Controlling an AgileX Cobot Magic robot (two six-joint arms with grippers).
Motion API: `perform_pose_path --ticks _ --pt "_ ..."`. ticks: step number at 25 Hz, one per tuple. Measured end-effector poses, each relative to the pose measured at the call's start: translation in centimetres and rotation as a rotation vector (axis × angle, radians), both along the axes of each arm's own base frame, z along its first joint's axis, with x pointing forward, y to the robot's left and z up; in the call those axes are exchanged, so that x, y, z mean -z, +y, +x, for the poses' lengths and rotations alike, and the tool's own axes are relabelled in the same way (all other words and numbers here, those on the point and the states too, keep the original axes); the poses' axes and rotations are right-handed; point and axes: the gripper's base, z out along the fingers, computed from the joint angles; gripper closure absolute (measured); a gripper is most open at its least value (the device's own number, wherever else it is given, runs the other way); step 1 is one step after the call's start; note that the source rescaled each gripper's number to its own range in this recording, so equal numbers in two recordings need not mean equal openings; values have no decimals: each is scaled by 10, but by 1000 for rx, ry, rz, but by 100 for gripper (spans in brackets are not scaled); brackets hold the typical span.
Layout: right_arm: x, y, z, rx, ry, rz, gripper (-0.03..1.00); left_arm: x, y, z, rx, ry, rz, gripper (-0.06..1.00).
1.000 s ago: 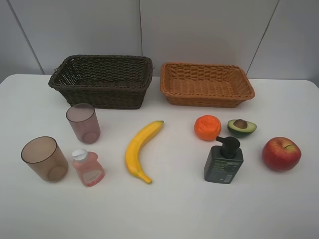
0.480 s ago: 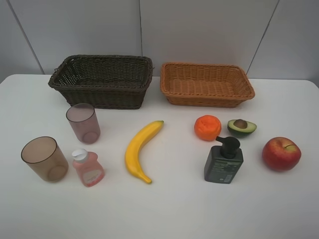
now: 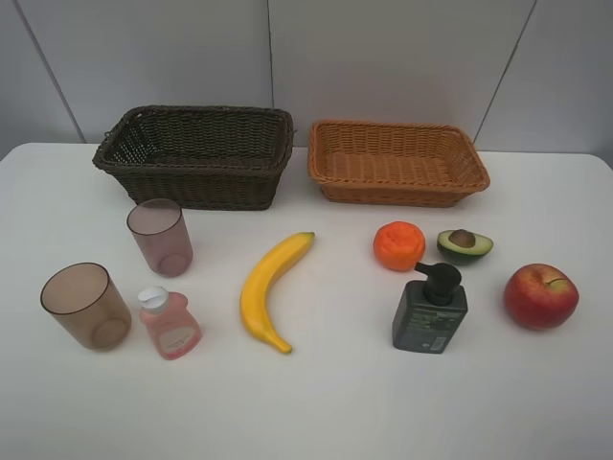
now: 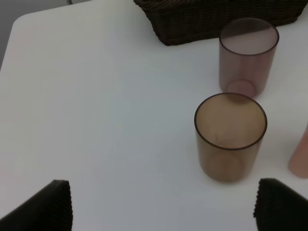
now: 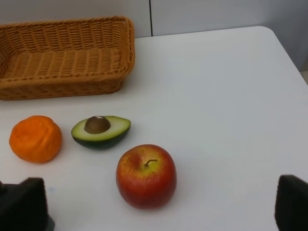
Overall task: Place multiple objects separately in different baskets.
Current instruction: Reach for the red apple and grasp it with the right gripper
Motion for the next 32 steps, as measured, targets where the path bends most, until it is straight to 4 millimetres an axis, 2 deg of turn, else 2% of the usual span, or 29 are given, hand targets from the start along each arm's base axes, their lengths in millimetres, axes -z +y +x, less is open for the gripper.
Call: perform_pose_path --ticks 3,7,14,19,24,32 --pt "0 0 1 8 10 18 -3 0 0 0 0 0 0 -5" --pt "-4 0 16 18 100 35 -3 0 0 0 0 0 0 -5" --pt "-22 -1 51 24 263 43 -3 0 0 0 0 0 0 -5" --pt "-27 -2 82 26 381 45 -3 0 0 0 0 0 1 -5" --pt "-22 -1 110 -34 503 1 -3 0 0 0 0 0 1 -5" --pt "-7 -1 145 -236 676 -190 -3 0 0 0 0 0 1 -5"
